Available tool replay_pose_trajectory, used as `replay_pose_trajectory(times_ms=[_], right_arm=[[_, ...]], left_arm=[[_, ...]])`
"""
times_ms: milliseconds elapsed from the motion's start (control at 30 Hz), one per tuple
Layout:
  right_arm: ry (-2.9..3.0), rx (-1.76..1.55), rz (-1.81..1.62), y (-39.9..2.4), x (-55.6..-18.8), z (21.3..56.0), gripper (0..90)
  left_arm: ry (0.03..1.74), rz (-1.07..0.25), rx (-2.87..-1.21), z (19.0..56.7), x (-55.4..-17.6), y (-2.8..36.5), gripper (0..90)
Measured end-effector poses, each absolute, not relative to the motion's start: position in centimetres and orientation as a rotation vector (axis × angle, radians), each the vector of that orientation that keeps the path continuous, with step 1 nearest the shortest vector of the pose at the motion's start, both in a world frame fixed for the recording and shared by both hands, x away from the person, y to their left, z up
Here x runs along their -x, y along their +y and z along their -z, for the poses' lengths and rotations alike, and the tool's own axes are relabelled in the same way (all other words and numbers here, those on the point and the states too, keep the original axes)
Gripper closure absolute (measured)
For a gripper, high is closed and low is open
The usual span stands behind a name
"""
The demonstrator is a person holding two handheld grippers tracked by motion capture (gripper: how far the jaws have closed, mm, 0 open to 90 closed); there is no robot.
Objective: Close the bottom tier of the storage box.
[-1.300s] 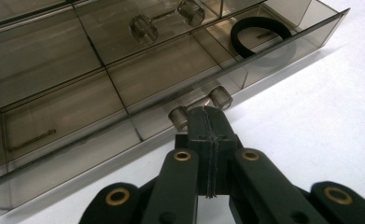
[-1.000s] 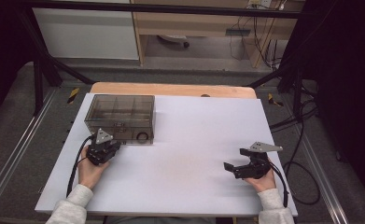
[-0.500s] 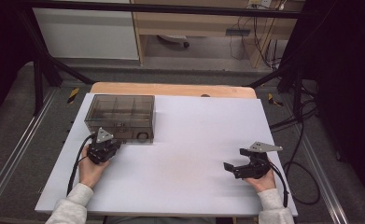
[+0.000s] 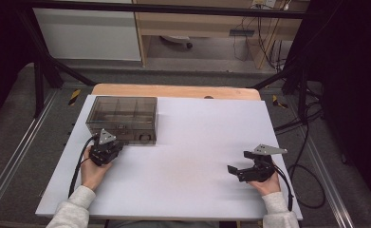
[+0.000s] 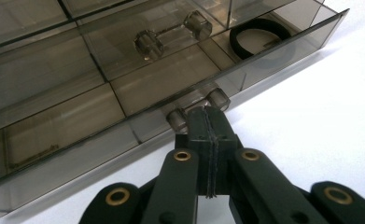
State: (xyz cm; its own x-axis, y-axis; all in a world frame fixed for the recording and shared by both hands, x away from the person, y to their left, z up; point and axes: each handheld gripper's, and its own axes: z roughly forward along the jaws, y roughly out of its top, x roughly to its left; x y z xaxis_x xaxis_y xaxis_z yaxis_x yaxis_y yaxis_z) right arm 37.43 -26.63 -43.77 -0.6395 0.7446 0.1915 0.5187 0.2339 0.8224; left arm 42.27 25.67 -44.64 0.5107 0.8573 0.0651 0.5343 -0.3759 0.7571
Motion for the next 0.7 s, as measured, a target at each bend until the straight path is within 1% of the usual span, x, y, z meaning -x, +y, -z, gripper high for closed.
replay_pose_trajectory(times_ms=[700], right_arm=[[2.267,-1.189,-1.363,-26.62,-37.43,43.76,0.4]], left_arm=[[1.134,-0.622,-2.052,44.77,-42.63,25.63,90.0]])
